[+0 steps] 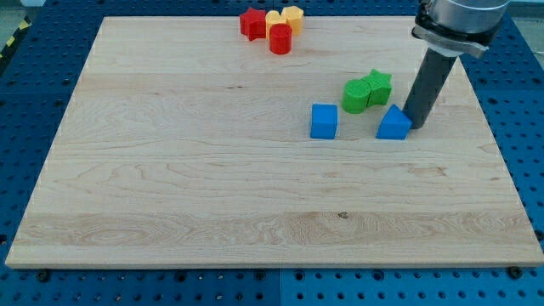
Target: Separate the green star from the green circle
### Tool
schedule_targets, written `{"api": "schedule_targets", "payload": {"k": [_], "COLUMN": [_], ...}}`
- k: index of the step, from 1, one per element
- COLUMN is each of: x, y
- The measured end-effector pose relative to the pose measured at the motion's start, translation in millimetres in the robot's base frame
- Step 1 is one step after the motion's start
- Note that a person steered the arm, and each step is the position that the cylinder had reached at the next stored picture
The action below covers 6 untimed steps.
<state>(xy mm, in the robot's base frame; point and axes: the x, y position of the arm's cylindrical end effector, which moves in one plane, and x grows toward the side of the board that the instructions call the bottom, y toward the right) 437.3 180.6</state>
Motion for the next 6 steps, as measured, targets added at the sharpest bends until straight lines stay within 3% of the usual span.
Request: {"api": "schedule_targets", "payload": {"k": [2,4,5,6], "x": [3,-29,-72,-98], "y": [-6,84,69,14]}}
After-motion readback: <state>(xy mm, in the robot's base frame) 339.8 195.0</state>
